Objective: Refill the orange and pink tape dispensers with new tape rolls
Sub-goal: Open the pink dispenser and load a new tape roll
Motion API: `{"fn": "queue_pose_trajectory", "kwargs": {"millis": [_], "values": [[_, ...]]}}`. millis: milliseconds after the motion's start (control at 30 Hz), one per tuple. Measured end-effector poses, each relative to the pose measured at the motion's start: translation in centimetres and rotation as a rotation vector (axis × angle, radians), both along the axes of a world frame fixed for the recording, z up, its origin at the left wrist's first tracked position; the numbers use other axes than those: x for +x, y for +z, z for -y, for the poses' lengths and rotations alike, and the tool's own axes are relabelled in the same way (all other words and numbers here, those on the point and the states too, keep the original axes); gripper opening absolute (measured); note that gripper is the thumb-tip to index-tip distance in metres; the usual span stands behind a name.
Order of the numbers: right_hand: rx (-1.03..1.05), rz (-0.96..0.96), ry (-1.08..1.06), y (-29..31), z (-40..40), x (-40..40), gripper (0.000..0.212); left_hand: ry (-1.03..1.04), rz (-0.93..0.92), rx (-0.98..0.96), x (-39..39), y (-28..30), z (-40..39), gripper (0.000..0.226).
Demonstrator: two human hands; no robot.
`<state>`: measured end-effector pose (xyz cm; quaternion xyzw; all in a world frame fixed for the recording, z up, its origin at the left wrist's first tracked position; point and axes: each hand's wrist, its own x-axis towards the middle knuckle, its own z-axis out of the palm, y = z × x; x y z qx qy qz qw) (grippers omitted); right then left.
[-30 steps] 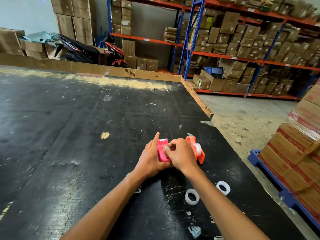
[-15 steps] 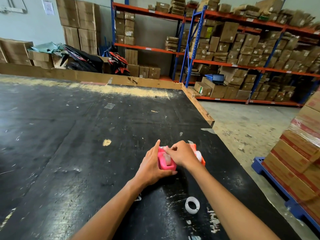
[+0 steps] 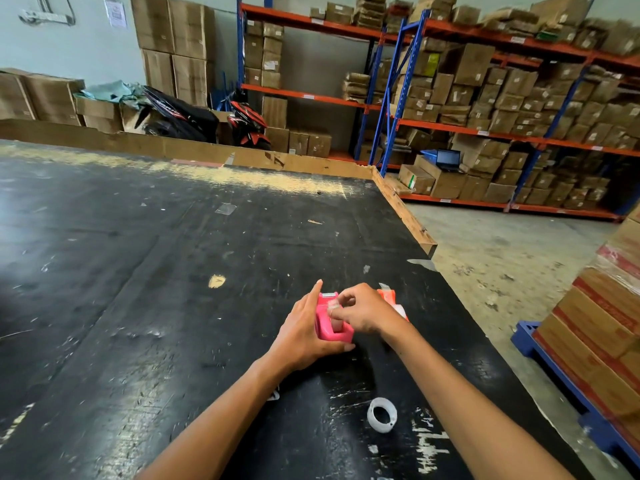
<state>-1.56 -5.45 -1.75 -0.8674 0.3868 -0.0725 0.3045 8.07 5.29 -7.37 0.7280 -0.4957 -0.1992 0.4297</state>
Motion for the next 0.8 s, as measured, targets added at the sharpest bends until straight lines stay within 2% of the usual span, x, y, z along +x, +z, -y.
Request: {"fn": "queue_pose_trajectory", "kwargs": {"millis": [167,367,800], "values": [[0.059,0.141,0.021,0.4,0.5,-0.3,0.01,0.014,-0.009,0.025,0.0,-0.2,0.1,0.127],[0.065,0.249,0.092,1.1,1.7,-0.3,0.011,0.022,-0.018,0.043,0.0,-0.3,0.1,0.13],[0.125,0.235,0.172,0.6,5.2,2.5,0.012,0.039,-0.036,0.031,0.2,-0.6,0.2,0.131]]}}
